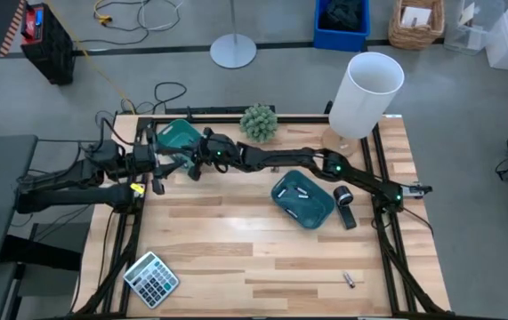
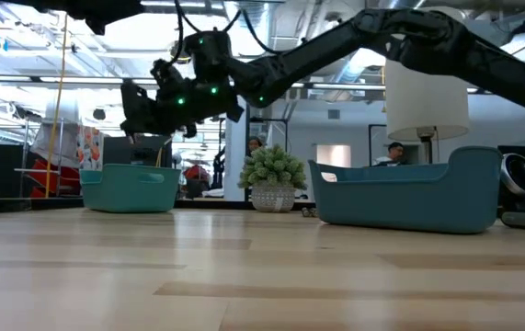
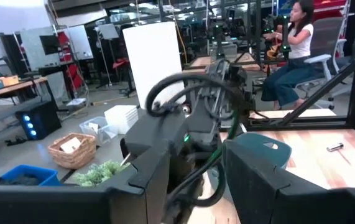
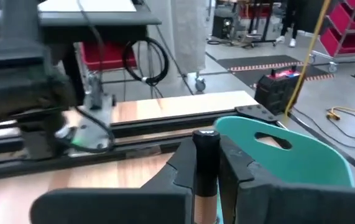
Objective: Sort batteries
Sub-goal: Put the black battery into the green bin, then put the silver battery into the blue bin
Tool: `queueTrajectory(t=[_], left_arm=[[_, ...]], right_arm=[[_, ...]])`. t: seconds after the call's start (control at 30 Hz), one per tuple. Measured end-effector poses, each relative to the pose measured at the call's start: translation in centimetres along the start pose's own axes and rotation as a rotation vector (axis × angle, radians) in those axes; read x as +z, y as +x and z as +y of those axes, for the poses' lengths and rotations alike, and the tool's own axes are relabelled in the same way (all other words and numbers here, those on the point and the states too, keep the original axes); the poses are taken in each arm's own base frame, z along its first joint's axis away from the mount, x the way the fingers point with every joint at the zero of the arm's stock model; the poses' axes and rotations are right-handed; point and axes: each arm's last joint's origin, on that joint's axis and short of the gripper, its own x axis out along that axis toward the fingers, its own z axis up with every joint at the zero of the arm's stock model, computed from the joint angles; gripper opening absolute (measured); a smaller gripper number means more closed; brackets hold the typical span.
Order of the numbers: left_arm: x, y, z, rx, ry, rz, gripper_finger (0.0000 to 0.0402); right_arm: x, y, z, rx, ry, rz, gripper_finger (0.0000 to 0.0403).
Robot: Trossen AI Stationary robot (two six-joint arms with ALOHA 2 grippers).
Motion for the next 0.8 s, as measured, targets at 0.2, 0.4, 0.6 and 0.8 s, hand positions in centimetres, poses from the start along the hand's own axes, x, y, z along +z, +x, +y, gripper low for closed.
queueTrajectory(t=[0.2,0.4,0.6,0.8], left_arm=[[0.0,-0.2,0.1,0.013,0.009,0.005,0.0143],[-0.2,-0.2,0.1,0.033,0.02,0.022,0.0143],[-0.2,-0.2,0.1,0.032,0.02,0.025,0.0143],[-0.4,-0.2,0.0,0.028,0.022,0.047,0.0143]], right_arm=[[0.1,0.2,-0.7,-0.025,0.008,-0.014,0.0077],[0.3,0.2,-1.3,-0.037,0.009,-0.019,0.0142],[0.2,0.1,-1.9,-0.049,-0.007,0.019,0.0189],[3.3,-1.8,-1.6,-0.086,-0.112,0.123,0.019]])
